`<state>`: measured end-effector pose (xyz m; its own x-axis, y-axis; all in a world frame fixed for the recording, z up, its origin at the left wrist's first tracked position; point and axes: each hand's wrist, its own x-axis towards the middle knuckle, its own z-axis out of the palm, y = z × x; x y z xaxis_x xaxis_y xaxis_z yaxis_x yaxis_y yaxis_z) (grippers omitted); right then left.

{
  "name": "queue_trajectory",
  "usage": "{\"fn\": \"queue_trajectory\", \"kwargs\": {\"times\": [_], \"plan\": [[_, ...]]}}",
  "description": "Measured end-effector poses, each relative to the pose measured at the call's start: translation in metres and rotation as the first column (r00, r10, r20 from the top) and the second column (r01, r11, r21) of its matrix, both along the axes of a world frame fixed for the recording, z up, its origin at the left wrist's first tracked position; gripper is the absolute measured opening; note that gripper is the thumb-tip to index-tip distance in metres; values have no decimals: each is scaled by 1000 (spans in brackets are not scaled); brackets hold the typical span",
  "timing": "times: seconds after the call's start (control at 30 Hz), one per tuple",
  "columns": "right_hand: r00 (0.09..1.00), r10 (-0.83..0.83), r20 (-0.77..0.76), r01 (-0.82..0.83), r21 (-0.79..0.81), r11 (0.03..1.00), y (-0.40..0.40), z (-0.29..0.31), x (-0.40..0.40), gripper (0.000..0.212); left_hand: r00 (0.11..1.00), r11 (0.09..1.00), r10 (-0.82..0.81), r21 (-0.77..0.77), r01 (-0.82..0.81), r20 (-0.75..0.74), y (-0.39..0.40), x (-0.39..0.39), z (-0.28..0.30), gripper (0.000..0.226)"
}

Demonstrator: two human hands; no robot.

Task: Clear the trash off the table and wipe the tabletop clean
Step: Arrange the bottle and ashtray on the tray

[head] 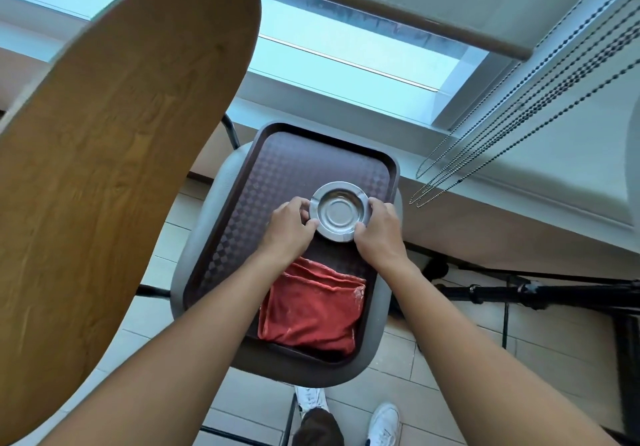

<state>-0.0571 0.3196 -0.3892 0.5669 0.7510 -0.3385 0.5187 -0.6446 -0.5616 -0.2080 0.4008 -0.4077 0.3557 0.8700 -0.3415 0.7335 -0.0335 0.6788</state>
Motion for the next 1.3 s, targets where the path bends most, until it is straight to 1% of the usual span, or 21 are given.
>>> {"fn": "queue_trajectory", "kwargs": {"times": [0.1,0.23,0.33,0.43,0.53,0.6,0.73,0.87,0.93,1.07,1.17,1.3], "plan": [[1000,12,9,-12,12,1000,1,4,1,37,1000,1000,-5,10,5,20,1,-1,3,28],[999,18,27,-20,72,997,1,23,2,26,999,1000,4,28,-6,54,2,-4,24,29],[999,19,49,-24,110,994,3,43,2,29,997,999,15,49,-19,75,3,-6,46,29],[997,29,68,-39,156,987,3,72,-1,31,997,995,-12,96,5,75,1,-11,77,31],[999,15,48,-25,208,978,1,102,-4,36,996,993,-26,116,16,90,-2,-18,111,32],[1000,9,20,-14,272,962,-3,128,-8,30,994,990,-20,142,5,105,-3,-23,134,32],[1000,11,10,-14,370,929,-13,180,-11,27,991,983,-20,182,-4,130,-4,-33,185,38],[1000,3,7,-6,462,887,-24,233,-11,24,991,965,-38,264,3,125,-13,-40,242,40],[1000,-10,7,5,489,872,-28,253,-9,20,991,953,-56,303,17,119,-16,-39,265,40],[1000,-18,17,7,529,849,-42,289,-1,22,989,918,-69,396,13,129,-31,-32,312,34],[1000,-19,10,10,551,834,-57,315,7,16,988,898,-73,440,5,137,-44,-25,339,29],[999,-26,-40,45,617,786,-82,338,20,14,983,886,-67,464,-21,171,-58,-13,361,34]]}}
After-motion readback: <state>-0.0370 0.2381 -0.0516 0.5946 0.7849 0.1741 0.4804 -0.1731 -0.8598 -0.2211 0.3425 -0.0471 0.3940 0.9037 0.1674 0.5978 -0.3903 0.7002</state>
